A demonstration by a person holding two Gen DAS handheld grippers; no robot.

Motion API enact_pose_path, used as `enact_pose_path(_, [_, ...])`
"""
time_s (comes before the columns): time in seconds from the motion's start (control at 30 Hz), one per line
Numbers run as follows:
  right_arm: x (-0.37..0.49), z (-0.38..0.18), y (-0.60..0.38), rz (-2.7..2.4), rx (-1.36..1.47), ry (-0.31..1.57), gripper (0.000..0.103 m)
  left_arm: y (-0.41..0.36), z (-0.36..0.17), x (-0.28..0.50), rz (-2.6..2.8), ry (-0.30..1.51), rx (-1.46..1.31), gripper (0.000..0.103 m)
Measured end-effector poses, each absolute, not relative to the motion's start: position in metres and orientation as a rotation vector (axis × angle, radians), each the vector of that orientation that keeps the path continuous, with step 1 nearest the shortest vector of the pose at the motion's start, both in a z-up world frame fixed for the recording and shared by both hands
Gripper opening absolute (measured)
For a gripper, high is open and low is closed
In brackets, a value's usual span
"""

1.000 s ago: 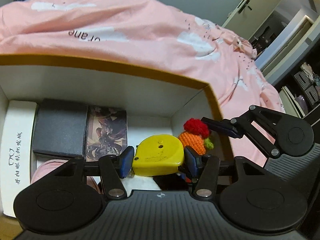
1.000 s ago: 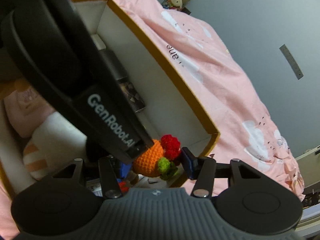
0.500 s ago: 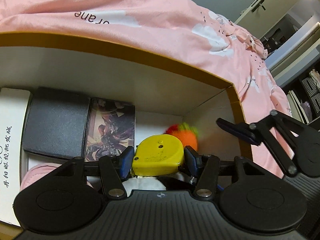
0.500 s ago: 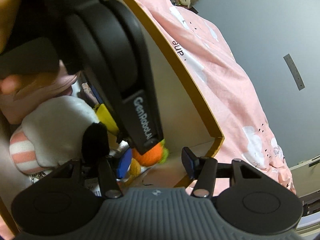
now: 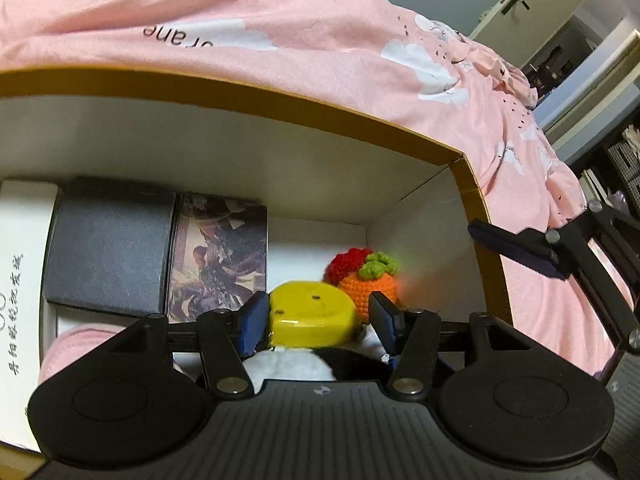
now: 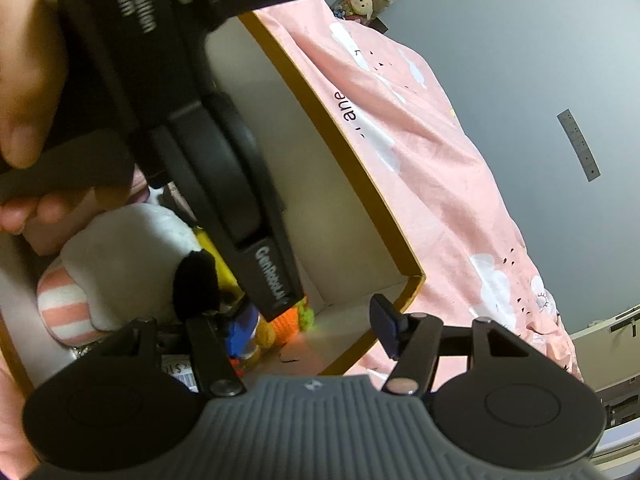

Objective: Organize objects

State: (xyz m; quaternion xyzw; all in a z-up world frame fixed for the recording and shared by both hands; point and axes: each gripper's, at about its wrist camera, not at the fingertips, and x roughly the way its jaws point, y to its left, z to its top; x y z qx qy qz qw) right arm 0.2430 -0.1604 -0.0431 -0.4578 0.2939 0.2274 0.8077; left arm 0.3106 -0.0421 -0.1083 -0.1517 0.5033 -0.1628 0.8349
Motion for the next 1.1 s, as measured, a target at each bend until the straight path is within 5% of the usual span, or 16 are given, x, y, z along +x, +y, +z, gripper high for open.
enact_pose_path(0.37, [0.234, -0.021, -0.165, 0.478, -0.907, 0.673, 0.072, -0.032, -0.086, 0.287, -0.289, 0.95, -0.368, 0.085])
enact_pose_path(0.83, [0.21, 0.031, -0.2, 0.487, -0.486, 0.901, 0.085, -0.036, -0.031, 0.216, -0.134, 0.628, -0.166, 0.088])
enact_pose_path(1.1, [0.178, 0.04, -0.202, 0.44, -0.329, 0.818, 0.09, -0.033, 0.0, 0.164, -0.02, 0.434, -0.017, 0.089])
